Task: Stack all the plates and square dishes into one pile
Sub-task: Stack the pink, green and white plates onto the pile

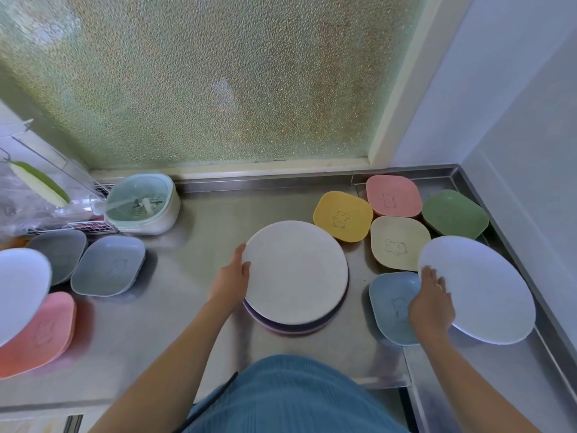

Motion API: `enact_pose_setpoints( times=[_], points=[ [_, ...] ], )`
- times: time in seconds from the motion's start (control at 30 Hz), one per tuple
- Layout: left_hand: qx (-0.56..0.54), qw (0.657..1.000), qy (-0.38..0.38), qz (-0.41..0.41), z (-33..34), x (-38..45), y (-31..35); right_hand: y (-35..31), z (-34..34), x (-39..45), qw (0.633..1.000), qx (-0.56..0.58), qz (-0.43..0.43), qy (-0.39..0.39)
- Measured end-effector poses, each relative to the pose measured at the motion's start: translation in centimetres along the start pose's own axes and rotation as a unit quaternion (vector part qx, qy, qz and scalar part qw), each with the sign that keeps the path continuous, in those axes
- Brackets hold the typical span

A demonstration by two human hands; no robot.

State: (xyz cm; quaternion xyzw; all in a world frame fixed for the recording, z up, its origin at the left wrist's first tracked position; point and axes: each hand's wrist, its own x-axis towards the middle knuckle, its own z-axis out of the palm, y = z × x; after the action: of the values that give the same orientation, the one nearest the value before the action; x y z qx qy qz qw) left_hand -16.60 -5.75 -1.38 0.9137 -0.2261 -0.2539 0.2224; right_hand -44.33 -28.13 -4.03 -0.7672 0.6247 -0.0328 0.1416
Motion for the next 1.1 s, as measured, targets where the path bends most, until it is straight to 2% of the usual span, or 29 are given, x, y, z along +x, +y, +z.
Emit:
enact_pose_setpoints(
  times=[0.3, 0.4, 0.47, 0.63, 0.8, 1.0, 1.1],
  points=[
    [-0.015, 1.000, 0.006, 0.006, 0.1, 0.1, 0.0, -1.2, -2.5, -1.6, 0.996, 0.037, -0.031, 0.072],
    [-0.017, 1.000, 0.006, 0.008, 0.2, 0.2, -0.2, -3.1, -2.9, -2.2, 0.990, 0.060, -0.082, 0.100],
    [-0.021, 1.000, 0.005, 0.010, 0.3, 0.3, -0.4, -4.6, -2.4, -2.7, 0.977, 0.055, -0.152, 0.136],
    [-0.041, 0.999, 0.002, 0.010, 0.4, 0.5, -0.7, -8.8, -1.4, -5.5, 0.925, 0.079, -0.338, 0.156],
    [-0.078, 0.997, -0.007, -0.003, 0.3, 0.6, -0.9, -10.8, 0.9, -8.8, 0.856, 0.074, -0.498, 0.114],
    [-0.129, 0.992, -0.010, -0.007, 0.1, 0.3, -0.8, -10.6, 2.6, -9.6, 0.802, 0.034, -0.593, 0.060],
    [-0.191, 0.981, 0.004, -0.016, 0.0, 0.4, -0.5, -10.7, 3.1, -9.6, 0.769, 0.020, -0.638, 0.016]
  ],
)
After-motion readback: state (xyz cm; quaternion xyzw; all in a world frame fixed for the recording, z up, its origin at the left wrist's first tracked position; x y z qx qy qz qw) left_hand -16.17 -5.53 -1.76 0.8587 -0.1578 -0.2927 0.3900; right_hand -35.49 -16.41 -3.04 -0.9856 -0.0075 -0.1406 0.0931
